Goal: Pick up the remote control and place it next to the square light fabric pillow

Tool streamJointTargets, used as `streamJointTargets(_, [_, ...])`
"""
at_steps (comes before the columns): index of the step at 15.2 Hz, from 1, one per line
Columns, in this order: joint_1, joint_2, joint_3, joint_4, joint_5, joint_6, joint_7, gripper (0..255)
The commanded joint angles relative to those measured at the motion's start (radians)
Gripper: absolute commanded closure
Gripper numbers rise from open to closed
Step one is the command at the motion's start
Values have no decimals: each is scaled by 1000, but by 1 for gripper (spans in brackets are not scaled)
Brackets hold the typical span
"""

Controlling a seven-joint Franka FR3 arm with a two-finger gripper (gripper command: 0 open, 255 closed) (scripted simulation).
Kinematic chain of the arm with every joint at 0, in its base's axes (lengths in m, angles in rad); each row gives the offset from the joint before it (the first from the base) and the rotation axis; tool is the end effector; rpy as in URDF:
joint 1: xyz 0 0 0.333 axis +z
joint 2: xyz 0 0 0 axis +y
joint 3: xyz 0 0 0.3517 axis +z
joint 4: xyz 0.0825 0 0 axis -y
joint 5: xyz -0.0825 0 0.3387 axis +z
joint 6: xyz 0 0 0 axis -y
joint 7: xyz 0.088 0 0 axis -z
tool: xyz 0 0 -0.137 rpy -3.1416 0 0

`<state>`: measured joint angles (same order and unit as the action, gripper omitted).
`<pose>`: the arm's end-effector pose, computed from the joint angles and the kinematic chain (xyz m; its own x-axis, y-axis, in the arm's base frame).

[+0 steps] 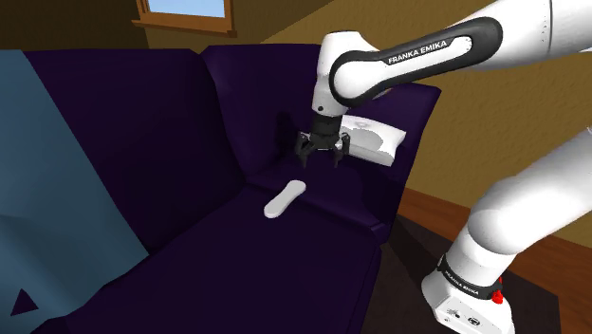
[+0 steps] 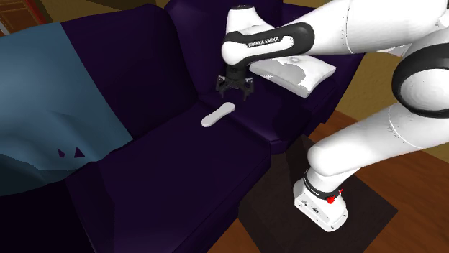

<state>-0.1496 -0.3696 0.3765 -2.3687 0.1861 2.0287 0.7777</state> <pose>0.3734 0.1131 0.4795 0.7930 -0.6090 -0.0172 -0.6093 -0.7923 -0.0314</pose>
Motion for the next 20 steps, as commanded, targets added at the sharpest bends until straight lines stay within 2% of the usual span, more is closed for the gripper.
streamJointTargets(1, [-24, 80, 45, 20, -23, 54, 129, 0])
streamJointTargets(7, [-77, 352, 121, 144, -172, 154, 512, 0])
streamJointTargets(12, [-58, 578, 95, 278, -314, 187, 813, 0])
streamJointTargets(20, [-40, 657, 70, 256, -365, 277, 863, 0])
